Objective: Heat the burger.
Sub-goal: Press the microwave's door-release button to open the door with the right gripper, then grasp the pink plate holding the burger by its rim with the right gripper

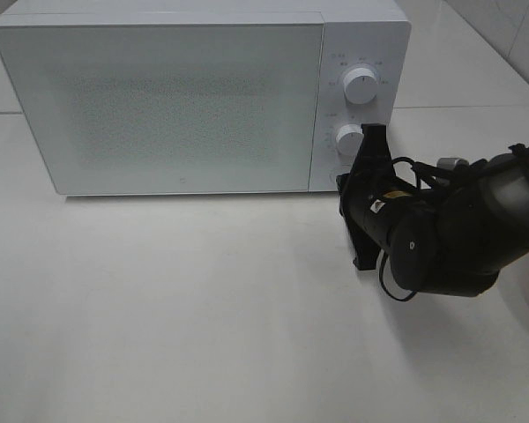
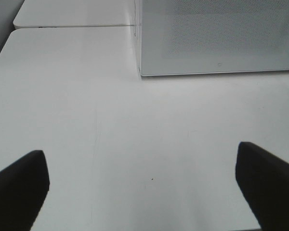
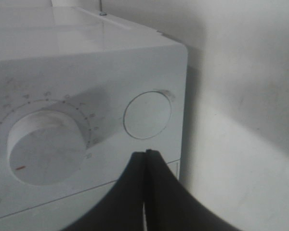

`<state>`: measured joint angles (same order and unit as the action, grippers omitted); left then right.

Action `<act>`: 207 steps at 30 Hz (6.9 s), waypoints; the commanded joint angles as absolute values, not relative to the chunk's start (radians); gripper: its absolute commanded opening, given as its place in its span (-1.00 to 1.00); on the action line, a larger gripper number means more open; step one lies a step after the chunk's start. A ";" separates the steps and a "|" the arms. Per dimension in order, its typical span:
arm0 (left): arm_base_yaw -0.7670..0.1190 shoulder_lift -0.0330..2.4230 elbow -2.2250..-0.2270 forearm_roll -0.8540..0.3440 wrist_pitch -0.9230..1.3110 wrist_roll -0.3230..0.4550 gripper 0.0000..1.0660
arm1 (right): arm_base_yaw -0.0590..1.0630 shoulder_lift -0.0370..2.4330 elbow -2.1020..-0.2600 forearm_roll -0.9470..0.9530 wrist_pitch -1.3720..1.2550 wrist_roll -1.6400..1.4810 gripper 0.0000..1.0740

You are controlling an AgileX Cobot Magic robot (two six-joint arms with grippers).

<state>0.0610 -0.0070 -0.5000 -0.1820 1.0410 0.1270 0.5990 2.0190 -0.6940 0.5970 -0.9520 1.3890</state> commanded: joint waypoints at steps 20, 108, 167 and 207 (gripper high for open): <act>0.059 -0.008 -0.497 -0.186 1.039 0.123 0.88 | 0.559 2.112 -0.800 0.586 -0.934 1.392 -1.00; 0.059 -0.008 -0.497 -0.186 1.039 0.123 0.88 | 0.551 2.120 -0.844 0.625 -0.956 1.313 -1.00; 0.059 -0.008 -0.497 -0.186 1.039 0.123 0.88 | 0.416 1.582 -0.570 0.362 0.066 0.682 -0.98; 0.059 -0.008 -0.497 -0.186 1.039 0.123 0.88 | 0.172 1.388 -0.851 -0.205 0.878 0.050 0.91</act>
